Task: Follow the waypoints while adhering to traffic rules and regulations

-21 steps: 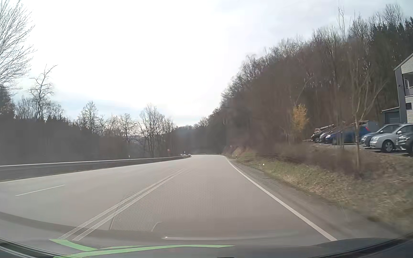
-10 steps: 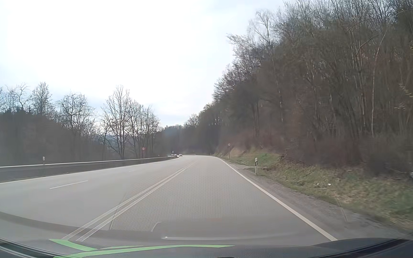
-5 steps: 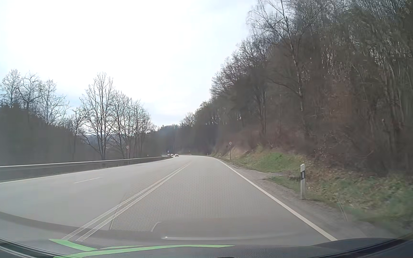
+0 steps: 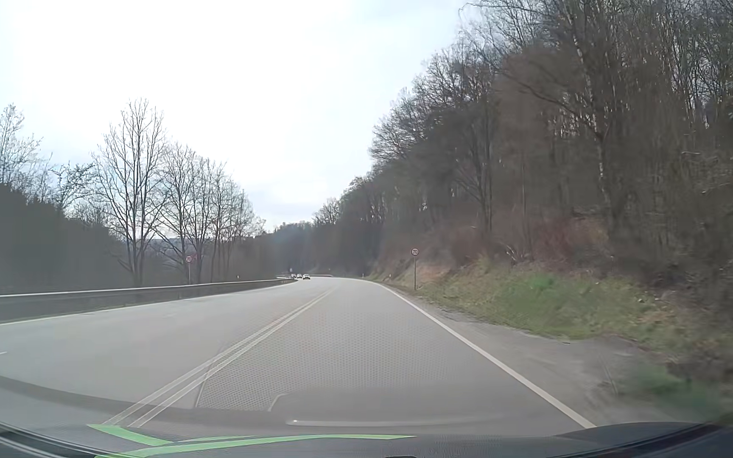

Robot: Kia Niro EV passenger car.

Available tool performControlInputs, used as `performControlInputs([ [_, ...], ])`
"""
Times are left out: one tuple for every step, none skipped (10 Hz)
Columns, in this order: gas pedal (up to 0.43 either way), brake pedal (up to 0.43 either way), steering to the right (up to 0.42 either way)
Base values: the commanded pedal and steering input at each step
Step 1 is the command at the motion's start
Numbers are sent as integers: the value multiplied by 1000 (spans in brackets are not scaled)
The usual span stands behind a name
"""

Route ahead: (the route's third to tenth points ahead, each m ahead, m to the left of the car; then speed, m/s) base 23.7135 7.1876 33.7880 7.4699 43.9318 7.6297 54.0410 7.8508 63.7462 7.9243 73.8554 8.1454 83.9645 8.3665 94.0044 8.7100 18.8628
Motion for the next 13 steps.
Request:
performControlInputs([
  [98, 0, 1],
  [98, 0, 0],
  [98, 0, -1],
  [98, 0, -1],
  [98, 0, -1],
  [98, 0, -1],
  [98, 0, -1],
  [98, 0, -1],
  [98, 0, -1],
  [98, 0, -1],
  [98, 0, -1],
  [98, 0, -1],
  [98, 0, -1],
])
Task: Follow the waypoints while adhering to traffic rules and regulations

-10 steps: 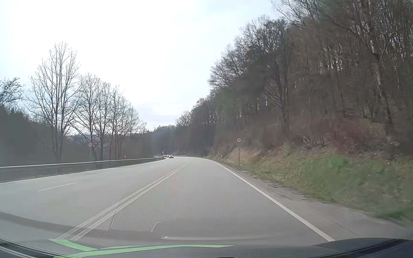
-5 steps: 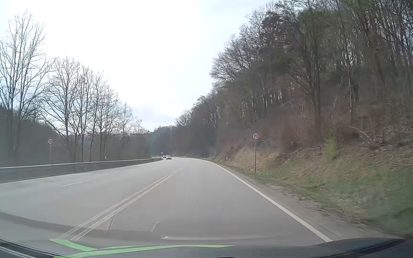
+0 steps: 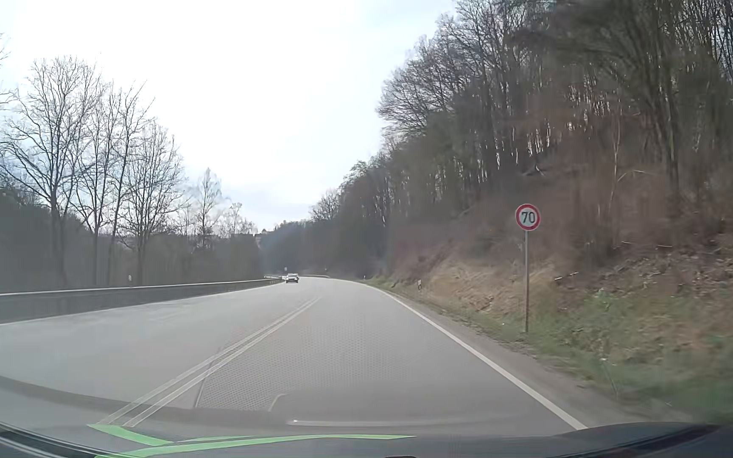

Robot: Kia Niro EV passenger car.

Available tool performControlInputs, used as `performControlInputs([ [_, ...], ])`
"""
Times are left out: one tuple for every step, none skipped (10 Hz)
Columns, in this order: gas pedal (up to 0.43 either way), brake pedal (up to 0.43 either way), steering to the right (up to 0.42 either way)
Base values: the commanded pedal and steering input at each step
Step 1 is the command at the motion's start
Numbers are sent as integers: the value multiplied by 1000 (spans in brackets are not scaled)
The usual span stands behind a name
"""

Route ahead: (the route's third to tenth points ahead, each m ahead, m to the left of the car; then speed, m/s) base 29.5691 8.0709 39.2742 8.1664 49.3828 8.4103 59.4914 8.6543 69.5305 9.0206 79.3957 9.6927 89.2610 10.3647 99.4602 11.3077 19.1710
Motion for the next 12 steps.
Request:
performControlInputs([
  [98, 0, -1],
  [98, 0, -1],
  [98, 0, -1],
  [98, 0, -2],
  [98, 0, -3],
  [98, 0, -4],
  [87, 0, -4],
  [87, 0, -4],
  [87, 0, -4],
  [79, 0, -5],
  [67, 0, -5],
  [67, 0, -5],
])
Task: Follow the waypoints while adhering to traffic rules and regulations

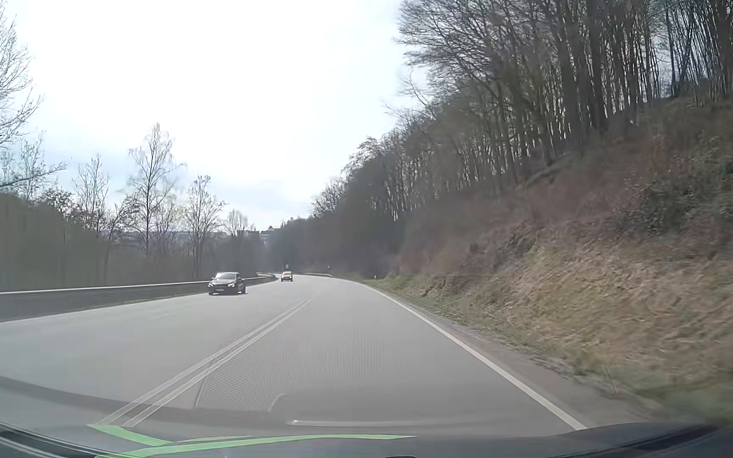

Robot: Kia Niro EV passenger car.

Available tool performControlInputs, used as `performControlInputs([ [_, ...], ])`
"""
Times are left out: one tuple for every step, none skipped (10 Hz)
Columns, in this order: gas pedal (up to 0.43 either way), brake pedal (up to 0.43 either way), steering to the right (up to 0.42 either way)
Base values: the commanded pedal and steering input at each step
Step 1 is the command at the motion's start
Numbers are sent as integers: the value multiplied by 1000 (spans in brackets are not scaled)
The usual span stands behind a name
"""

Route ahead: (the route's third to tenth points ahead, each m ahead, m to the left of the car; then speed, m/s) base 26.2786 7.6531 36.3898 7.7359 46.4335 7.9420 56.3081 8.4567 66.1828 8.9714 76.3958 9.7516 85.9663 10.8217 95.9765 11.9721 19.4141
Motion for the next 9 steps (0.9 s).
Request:
performControlInputs([
  [59, 0, -5],
  [47, 0, -5],
  [39, 0, -5],
  [39, 0, -5],
  [39, 0, -5],
  [39, 0, -5],
  [39, 0, -5],
  [39, 0, -5],
  [39, 0, -5],
])
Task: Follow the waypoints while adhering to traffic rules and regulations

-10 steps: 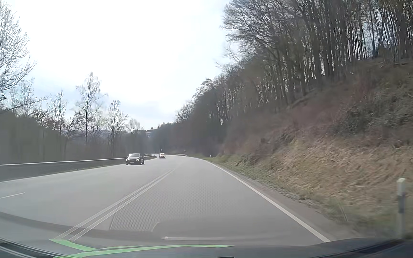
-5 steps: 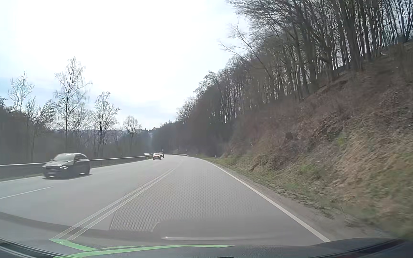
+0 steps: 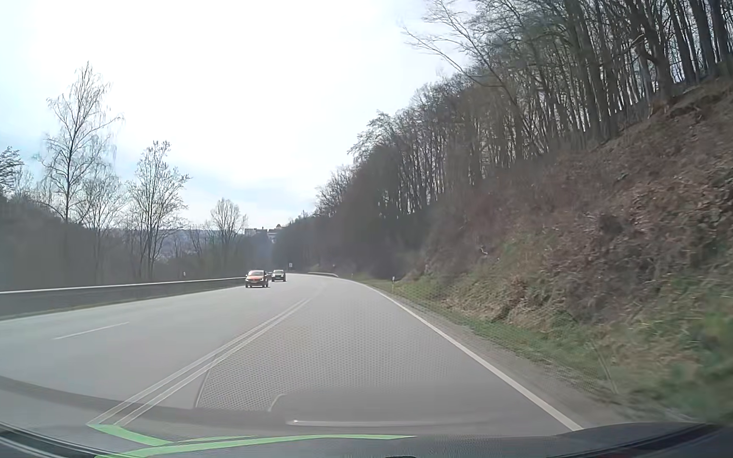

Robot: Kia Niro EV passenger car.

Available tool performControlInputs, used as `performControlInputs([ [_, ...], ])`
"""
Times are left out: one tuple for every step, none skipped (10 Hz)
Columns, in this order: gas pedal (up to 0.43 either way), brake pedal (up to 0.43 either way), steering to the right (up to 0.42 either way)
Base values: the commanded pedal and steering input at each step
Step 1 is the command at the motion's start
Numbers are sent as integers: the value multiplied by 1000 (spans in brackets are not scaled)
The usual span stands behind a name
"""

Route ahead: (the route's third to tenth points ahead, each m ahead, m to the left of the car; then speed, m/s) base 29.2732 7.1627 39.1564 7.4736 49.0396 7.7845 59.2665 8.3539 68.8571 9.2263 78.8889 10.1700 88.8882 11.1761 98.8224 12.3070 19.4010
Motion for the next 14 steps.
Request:
performControlInputs([
  [39, 0, -5],
  [39, 0, -5],
  [39, 0, -5],
  [39, 0, -5],
  [39, 0, -5],
  [39, 0, -5],
  [39, 0, -5],
  [39, 0, -5],
  [47, 0, -5],
  [47, 0, -5],
  [47, 0, -5],
  [47, 0, -5],
  [47, 0, -6],
  [47, 0, -6],
])
